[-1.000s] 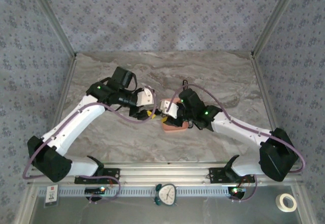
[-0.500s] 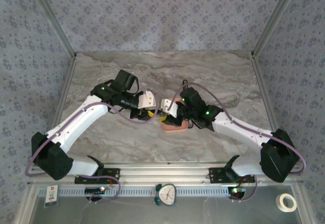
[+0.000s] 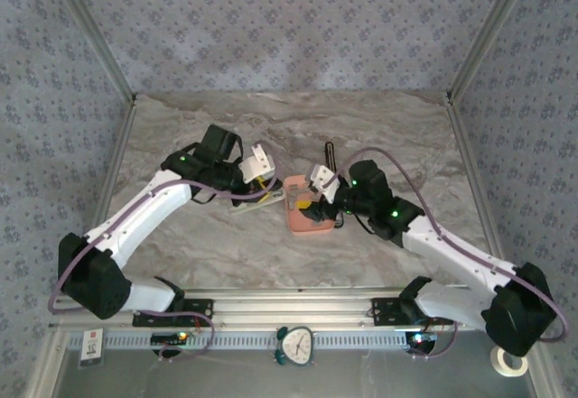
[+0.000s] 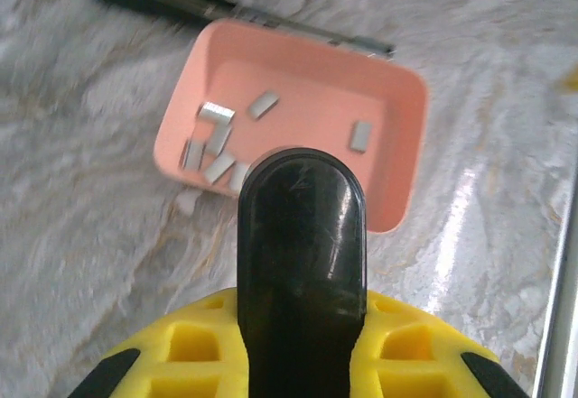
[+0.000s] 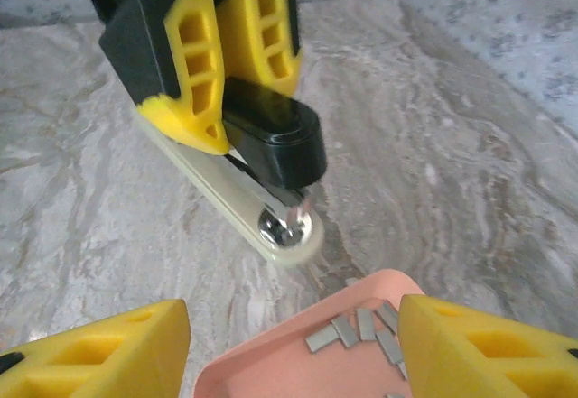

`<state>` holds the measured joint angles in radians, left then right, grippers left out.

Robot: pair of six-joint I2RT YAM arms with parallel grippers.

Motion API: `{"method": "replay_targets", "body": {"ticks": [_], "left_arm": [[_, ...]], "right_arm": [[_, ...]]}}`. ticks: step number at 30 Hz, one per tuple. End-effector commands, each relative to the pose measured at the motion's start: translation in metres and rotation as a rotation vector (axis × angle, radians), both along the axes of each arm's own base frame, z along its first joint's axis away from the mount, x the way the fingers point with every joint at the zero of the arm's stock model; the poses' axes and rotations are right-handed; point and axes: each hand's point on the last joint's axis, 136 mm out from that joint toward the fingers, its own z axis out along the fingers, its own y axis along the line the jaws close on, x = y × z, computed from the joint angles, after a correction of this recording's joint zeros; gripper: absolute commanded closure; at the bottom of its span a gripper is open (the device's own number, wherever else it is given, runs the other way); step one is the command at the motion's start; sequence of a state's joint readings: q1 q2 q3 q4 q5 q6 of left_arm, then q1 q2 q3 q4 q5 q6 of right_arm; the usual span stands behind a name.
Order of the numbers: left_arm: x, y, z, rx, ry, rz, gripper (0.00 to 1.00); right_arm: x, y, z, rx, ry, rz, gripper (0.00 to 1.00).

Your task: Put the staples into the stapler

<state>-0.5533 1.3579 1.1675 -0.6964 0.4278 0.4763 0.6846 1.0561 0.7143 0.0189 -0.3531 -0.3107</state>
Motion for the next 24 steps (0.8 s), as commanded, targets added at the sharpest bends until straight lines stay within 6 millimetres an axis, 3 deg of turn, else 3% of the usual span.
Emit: {"method": "replay_targets", "body": {"ticks": [1,7,11,24], "left_arm": [[0.031,0.007,-0.010,-0.005,0.041,0.257,1.00],[0.063,0.034,-0.047,0.012,0.083,0.528,1.00],[0.074,0.051,-0.071,0.023,0.133,0.673,1.00],[0.064,0.067,-0.142,0.128,0.338,0.849,1.00]], "right_arm": [[0.002,-0.013,0.002,0.046,0.035,-0.088,0.36],[0.001,-0.029,-0.004,0.065,0.087,-0.179,0.36],[0.004,-0.033,-0.007,0.089,0.146,-0.232,0.37],[0.018,-0.046,-0.015,0.127,0.297,-0.379,0.39]]}}
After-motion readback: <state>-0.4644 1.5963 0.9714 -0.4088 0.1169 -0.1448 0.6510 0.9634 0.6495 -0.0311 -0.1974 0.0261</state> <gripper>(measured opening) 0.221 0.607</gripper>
